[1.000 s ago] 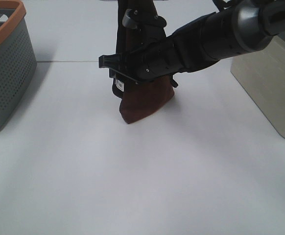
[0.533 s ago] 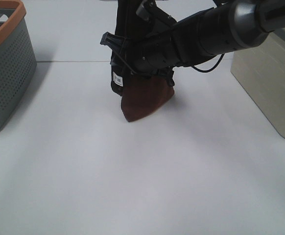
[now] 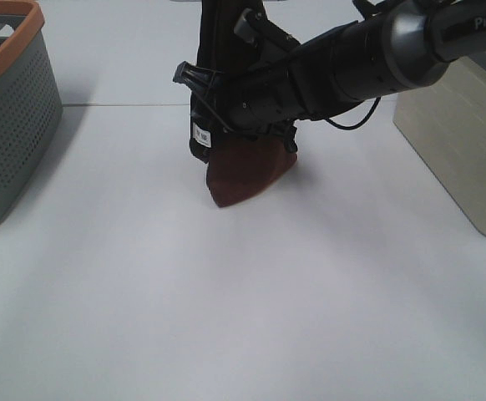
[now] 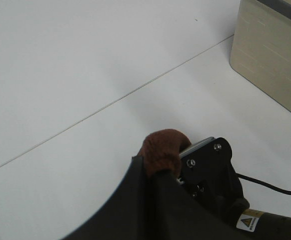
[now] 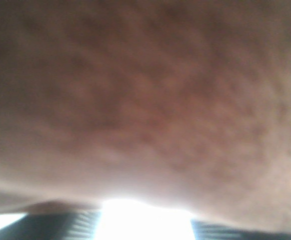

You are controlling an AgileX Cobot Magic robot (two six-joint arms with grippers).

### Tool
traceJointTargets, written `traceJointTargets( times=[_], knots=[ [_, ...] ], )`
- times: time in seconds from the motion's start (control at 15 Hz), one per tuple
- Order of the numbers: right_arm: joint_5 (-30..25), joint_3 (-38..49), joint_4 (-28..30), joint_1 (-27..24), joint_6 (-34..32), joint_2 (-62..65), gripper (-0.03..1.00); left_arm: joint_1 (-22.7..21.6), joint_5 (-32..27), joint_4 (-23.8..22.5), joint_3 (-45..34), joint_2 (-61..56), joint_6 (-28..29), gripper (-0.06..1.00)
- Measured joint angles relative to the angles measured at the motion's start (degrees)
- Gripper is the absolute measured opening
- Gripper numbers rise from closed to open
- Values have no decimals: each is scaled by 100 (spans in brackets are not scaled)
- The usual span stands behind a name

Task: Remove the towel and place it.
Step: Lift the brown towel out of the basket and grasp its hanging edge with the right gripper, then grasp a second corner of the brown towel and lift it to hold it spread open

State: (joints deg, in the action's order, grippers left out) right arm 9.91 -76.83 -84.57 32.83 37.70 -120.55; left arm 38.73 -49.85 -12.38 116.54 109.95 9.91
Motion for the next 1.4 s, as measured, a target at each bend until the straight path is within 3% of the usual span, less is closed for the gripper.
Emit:
traceJointTargets(
  times=[0.33,0.8,1.4],
  knots=[
    [-23,0,0,0,17,-286,39,0,6,0,0,0,-23,0],
    [143,0,0,0,-23,-384,26,0,11,0,0,0,-80,0],
    [390,-132,218,0,-23,-252,23,0,-23,6,0,0,-97,0]
  ],
)
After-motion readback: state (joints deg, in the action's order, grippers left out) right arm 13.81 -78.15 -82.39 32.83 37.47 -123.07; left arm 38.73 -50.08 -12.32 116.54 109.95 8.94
